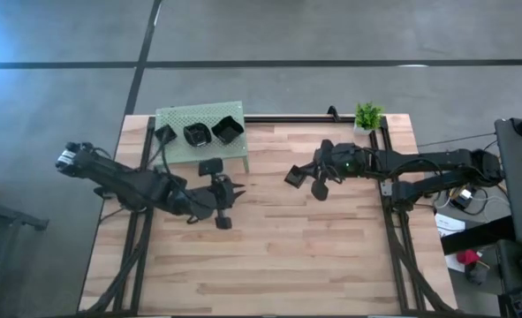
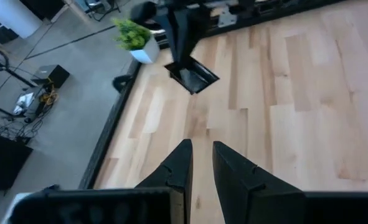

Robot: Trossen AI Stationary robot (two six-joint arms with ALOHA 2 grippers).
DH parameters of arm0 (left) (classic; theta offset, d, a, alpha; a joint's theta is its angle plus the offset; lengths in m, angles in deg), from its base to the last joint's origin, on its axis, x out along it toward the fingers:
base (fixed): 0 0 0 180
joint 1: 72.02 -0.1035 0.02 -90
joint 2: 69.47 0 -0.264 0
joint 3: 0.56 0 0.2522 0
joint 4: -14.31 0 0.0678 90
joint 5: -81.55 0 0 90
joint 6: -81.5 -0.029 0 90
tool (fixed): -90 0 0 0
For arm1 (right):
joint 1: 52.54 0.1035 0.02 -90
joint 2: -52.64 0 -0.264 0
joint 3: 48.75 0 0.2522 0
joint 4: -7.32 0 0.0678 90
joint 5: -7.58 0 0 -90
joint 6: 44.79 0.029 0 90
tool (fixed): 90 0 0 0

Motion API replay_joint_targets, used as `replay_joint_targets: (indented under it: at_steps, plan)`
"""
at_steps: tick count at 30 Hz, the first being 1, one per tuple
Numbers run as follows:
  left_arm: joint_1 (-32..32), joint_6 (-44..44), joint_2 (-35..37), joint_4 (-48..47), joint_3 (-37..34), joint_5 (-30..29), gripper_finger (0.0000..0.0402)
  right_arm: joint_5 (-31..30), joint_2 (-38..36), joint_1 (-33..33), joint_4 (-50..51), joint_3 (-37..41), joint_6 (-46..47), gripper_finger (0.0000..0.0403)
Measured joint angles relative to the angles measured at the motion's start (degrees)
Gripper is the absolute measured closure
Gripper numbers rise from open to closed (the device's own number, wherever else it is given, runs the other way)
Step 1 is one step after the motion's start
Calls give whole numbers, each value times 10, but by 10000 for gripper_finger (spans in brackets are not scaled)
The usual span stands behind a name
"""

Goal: Pick & Place Mini shaped plates
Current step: Stack the black square shaped plate on top of the square shaped plate on the shelf

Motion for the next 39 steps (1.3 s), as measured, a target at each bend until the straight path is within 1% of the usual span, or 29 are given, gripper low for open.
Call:
replay_joint_targets:
  at_steps: [4,9,11,14,16,18,23,31,36,39]
  plan:
    - [13,-1,-28,23,0,1,344,-8,0,36,-14,-10,-16,394]
    - [33,14,-56,60,0,-1,344,-101,2,77,-34,-13,-18,394]
    - [43,31,-66,83,0,-14,344,-120,2,90,-47,-15,-26,394]
    - [53,83,-79,115,0,-60,344,-135,2,106,-73,-12,-37,394]
    - [56,109,-90,137,1,-92,344,-136,2,112,-83,-10,-39,394]
    - [55,114,-105,154,1,-111,344,-137,6,119,-95,-10,-44,394]
    - [54,81,-141,188,1,-132,344,-136,20,129,-127,-9,-61,394]
    - [47,31,-184,294,3,-244,344,-135,45,130,-162,-9,-78,394]
    - [32,27,-208,338,3,-248,344,-135,51,130,-171,-9,-80,394]
    - [22,26,-218,339,3,-248,344,-135,51,130,-174,-9,-81,394]
